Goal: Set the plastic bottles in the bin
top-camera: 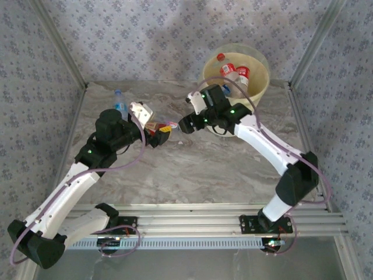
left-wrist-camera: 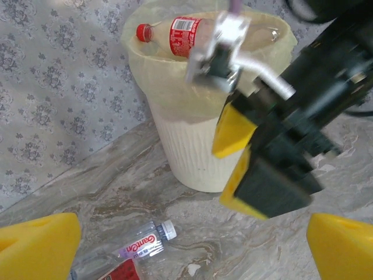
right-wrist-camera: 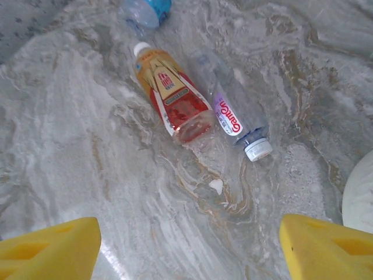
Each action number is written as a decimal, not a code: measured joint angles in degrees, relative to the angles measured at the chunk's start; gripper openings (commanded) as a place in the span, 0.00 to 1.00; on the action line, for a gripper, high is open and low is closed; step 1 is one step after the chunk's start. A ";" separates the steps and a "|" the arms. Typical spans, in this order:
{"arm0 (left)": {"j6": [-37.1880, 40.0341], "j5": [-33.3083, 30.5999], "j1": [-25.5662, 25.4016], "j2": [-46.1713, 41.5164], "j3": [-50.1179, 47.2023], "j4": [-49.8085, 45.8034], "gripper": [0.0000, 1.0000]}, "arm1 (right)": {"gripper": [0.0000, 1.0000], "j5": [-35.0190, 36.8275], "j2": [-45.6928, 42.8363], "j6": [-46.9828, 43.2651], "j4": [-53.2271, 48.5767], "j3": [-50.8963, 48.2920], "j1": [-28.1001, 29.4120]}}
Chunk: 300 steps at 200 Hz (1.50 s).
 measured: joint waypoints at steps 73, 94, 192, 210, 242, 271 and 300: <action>-0.11 2.01 -0.31 0.98 -0.11 0.17 1.00 | 0.84 3.96 18.38 -5.22 1.20 8.63 0.48; -0.37 3.02 -0.92 1.68 -0.11 0.17 1.00 | 0.84 5.92 22.18 -7.13 0.98 11.41 0.76; -0.57 4.52 -1.90 4.04 -0.09 -0.04 1.00 | 0.87 12.39 36.37 -14.08 -1.55 22.14 1.81; -0.70 4.55 -1.97 4.37 -0.09 -0.04 1.00 | 0.88 14.21 38.40 -15.08 -1.55 23.69 1.81; -0.79 4.61 -2.32 5.25 -0.09 -0.09 1.00 | 0.91 15.80 40.83 -16.48 -1.62 25.81 1.81; -0.98 4.79 -2.67 6.10 -0.04 -0.13 0.99 | 0.91 15.74 43.30 -16.68 -1.55 29.33 1.79; -0.98 4.81 -2.82 6.62 -0.04 -0.44 1.00 | 0.89 15.04 44.68 -16.63 -1.77 31.23 1.79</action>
